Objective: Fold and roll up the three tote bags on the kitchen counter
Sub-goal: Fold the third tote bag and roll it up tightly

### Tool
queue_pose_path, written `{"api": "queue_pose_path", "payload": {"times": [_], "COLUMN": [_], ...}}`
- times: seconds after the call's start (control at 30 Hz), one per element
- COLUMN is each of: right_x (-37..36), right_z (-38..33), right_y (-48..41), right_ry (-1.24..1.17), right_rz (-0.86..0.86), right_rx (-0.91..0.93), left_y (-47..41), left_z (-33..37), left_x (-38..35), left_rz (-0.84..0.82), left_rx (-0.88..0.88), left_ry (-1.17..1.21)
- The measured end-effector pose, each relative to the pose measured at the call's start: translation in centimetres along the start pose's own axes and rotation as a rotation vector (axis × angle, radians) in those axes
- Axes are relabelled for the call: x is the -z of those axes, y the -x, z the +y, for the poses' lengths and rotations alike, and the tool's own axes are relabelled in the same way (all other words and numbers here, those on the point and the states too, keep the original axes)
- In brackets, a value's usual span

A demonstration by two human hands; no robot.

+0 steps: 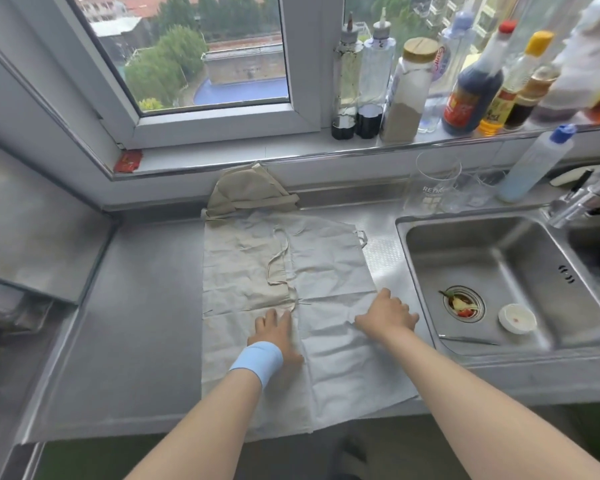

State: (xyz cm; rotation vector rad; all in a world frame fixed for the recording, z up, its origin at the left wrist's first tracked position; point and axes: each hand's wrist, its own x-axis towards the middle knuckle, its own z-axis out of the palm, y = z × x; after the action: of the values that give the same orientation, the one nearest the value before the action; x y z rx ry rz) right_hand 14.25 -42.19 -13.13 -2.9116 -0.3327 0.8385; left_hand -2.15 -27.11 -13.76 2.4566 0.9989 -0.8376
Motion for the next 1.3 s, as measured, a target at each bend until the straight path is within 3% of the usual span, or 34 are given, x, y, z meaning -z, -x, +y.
{"api": "queue_pose_path", "payload": {"times": [0.2, 0.3, 0.43, 0.53, 0.6, 0.67, 0.77, 0.87, 0.93, 1.03, 1.17, 1.3], "right_x": [0.2, 0.4, 2.8, 4.4, 5.6, 6.3, 5.8, 3.5, 0.8, -3.0, -5.0, -5.3], "right_z": [1.7, 1.9, -0.1, -3.0, -5.4, -8.1, -11.5, -13.9, -15.3, -16.1, -15.8, -15.7], "right_y": [1.6, 3.1, 5.0, 6.9, 8.8, 10.7, 13.5, 15.7, 16.8, 16.3, 15.4, 13.0], "right_ry": [-0.012, -0.247, -0.379, -0.422, -0.392, -0.352, -0.315, -0.361, -0.359, -0.264, -0.07, 0.013], "right_rz": [-0.083, 0.011, -0.027, -0.186, -0.25, -0.279, -0.334, -0.507, -0.603, -0.514, -0.447, -0.461], "right_rx": [-0.034, 0.026, 0.111, 0.18, 0.252, 0.335, 0.432, 0.489, 0.498, 0.547, 0.501, 0.455], "left_y": [-0.6, -0.5, 0.9, 3.1, 4.7, 6.4, 7.7, 8.2, 8.6, 8.9, 7.2, 5.7], "left_z": [-0.9, -1.5, -2.5, -2.6, -2.8, -3.6, -6.1, -9.5, -11.7, -13.7, -15.1, -15.8], "left_x": [0.6, 1.0, 1.1, 2.1, 3.5, 5.2, 6.7, 7.0, 6.8, 5.5, 3.2, 2.5], "left_rz": [-0.019, 0.012, 0.066, 0.039, -0.143, -0.307, -0.379, -0.332, -0.296, -0.235, -0.081, -0.078], "left_rx": [-0.049, -0.097, -0.155, -0.132, -0.085, -0.092, -0.095, -0.013, 0.033, 0.065, 0.117, 0.138], "left_ry": [-0.178, -0.124, 0.017, 0.374, 0.83, 1.113, 1.336, 1.423, 1.379, 1.215, 0.81, 0.359]}}
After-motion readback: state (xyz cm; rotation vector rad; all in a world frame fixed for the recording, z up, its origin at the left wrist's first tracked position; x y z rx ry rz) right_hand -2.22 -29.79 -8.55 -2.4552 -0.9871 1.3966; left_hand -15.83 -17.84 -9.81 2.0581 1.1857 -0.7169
